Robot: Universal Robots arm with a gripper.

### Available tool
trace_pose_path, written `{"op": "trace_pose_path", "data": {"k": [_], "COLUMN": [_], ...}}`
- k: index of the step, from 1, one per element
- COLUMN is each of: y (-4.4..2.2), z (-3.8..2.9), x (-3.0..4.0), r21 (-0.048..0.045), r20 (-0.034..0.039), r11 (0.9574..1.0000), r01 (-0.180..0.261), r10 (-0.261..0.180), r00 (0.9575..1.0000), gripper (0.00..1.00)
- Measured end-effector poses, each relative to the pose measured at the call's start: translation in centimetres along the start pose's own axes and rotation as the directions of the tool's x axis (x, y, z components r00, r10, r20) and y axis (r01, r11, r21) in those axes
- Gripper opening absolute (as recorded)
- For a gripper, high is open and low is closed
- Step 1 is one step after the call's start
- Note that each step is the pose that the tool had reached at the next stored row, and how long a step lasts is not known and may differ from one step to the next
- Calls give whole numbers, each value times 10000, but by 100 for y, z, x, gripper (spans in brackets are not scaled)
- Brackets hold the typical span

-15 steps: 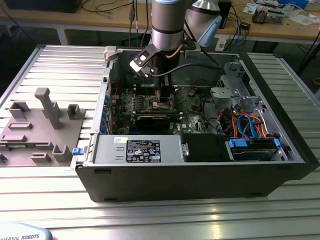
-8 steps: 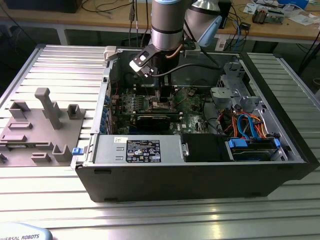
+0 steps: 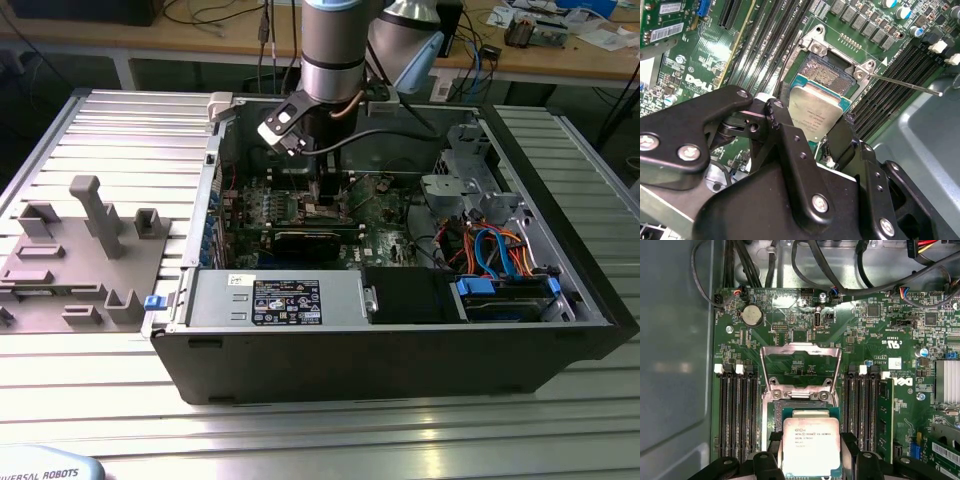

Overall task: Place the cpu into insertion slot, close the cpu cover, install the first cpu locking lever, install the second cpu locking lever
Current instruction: 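Place the cpu into insertion slot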

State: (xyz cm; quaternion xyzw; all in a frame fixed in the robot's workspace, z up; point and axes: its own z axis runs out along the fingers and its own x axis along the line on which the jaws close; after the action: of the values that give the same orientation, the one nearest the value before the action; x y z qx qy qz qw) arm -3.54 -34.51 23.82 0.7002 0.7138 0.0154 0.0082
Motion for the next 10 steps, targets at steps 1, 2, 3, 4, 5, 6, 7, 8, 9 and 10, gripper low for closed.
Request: {"op": "trace_pose_path", "data": {"k": [1, 2, 3, 4, 5, 6, 7, 8, 9, 10], "y": [-4, -12, -19, -23, -27, -35, -41, -45, -52, -56], "z": [1, 2, 3, 4, 5, 6, 8, 9, 10, 10], "x": [0, 0, 0, 0, 0, 1, 1, 1, 1, 1], "r21": [0, 0, 0, 0, 0, 0, 0, 0, 0, 0], "r20": [0, 0, 0, 0, 0, 0, 0, 0, 0, 0], "r11": [10000, 10000, 10000, 10000, 10000, 10000, 10000, 10000, 10000, 10000], "r01": [1, 1, 0, 0, 1, 0, 1, 1, 1, 1], "r10": [-1, -1, 0, 0, -1, 0, -1, -1, -1, -1], "r00": [10000, 10000, 10000, 10000, 10000, 10000, 10000, 10000, 10000, 10000], "gripper": [54, 54, 54, 54, 54, 54, 54, 54, 54, 54]}}
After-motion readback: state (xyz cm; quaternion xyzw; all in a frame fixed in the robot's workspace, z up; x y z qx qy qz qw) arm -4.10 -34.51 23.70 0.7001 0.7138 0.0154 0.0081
